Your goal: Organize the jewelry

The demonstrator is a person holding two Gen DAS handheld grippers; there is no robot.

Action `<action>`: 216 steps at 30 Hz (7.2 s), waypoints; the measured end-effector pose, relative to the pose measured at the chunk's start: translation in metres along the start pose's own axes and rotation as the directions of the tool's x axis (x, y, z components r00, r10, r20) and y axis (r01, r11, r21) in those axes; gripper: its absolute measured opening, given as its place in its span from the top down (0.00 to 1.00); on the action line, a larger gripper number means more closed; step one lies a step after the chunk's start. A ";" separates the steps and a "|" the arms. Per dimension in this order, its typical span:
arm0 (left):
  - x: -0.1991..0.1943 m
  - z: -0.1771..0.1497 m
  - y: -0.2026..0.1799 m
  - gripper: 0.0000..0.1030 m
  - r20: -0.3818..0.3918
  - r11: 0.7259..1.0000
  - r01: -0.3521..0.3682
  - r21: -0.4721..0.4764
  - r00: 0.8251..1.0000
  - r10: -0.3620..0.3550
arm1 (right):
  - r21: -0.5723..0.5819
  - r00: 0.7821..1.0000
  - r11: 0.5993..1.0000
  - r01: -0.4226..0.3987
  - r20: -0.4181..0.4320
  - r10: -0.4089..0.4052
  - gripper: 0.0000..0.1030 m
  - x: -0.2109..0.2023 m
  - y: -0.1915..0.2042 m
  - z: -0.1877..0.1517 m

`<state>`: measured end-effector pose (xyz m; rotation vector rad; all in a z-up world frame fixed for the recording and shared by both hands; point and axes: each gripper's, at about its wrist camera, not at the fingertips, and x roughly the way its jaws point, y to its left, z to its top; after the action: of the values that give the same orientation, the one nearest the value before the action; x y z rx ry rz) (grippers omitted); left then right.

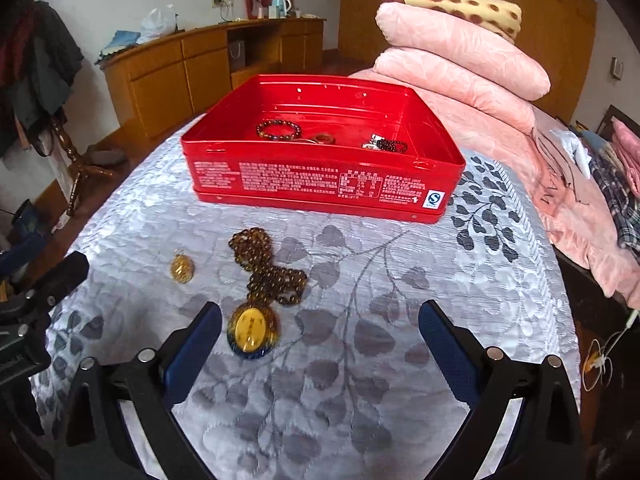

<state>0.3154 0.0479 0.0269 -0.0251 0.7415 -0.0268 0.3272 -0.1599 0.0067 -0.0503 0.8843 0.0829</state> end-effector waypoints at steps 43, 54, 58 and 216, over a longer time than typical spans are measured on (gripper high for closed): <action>0.059 0.004 -0.049 0.10 -0.132 0.995 0.061 0.076 0.990 -0.051 | 0.057 0.989 0.989 -0.138 -0.049 0.140 0.73 0.029 -0.041 0.004; 0.075 0.001 -0.063 0.45 -0.197 0.992 0.110 0.061 0.976 -0.096 | 0.061 0.986 0.985 -0.164 -0.027 0.166 0.73 0.028 -0.049 0.000; 0.073 0.000 -0.067 0.60 -0.192 0.991 0.119 0.069 0.976 -0.103 | 0.069 0.984 0.982 -0.174 -0.028 0.176 0.73 0.033 -0.050 -0.002; -0.139 0.001 -0.075 0.12 0.456 0.996 0.015 0.090 0.888 -0.054 | -0.004 0.839 0.996 -0.085 0.539 0.074 0.19 -0.175 -0.046 -0.032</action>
<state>0.2123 -0.0221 0.1243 0.0356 0.2638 -0.0834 0.1965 -0.2173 0.1224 0.0299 0.3183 0.1573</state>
